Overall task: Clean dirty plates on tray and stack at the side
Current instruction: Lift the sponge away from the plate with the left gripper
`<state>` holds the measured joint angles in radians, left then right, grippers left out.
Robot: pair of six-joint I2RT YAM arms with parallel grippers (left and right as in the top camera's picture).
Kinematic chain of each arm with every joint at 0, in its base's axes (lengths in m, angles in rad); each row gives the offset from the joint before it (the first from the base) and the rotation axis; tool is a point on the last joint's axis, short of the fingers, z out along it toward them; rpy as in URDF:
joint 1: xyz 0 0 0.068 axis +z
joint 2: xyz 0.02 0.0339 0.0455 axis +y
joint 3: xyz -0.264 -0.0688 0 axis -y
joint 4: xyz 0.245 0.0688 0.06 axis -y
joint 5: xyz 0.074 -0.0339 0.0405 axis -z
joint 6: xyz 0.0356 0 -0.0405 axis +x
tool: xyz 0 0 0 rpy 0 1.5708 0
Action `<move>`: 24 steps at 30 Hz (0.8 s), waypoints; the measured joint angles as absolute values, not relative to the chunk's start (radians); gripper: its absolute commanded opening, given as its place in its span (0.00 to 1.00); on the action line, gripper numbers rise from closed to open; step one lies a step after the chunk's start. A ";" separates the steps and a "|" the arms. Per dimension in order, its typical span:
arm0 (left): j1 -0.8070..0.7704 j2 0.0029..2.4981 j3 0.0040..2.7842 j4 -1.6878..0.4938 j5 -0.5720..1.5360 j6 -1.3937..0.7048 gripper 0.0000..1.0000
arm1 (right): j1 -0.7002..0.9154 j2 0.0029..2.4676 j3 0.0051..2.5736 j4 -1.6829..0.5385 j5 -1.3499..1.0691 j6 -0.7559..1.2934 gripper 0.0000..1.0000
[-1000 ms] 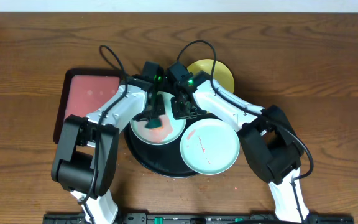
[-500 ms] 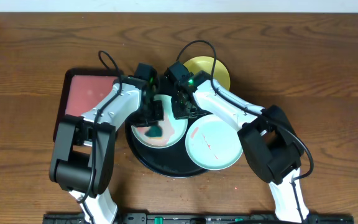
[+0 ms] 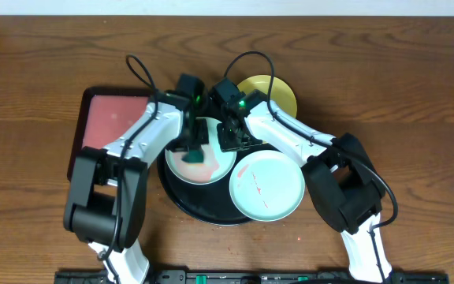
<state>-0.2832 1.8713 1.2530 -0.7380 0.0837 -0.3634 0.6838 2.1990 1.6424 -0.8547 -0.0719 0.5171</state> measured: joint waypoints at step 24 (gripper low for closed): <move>0.010 1.517 1.351 -0.835 0.019 -0.339 0.07 | 0.691 1.995 1.637 -0.875 0.046 0.287 0.01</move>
<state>0.0105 1.5169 1.3510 -0.8352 0.0193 -0.3393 0.6910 1.9945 1.6371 -0.8749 0.0456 0.2874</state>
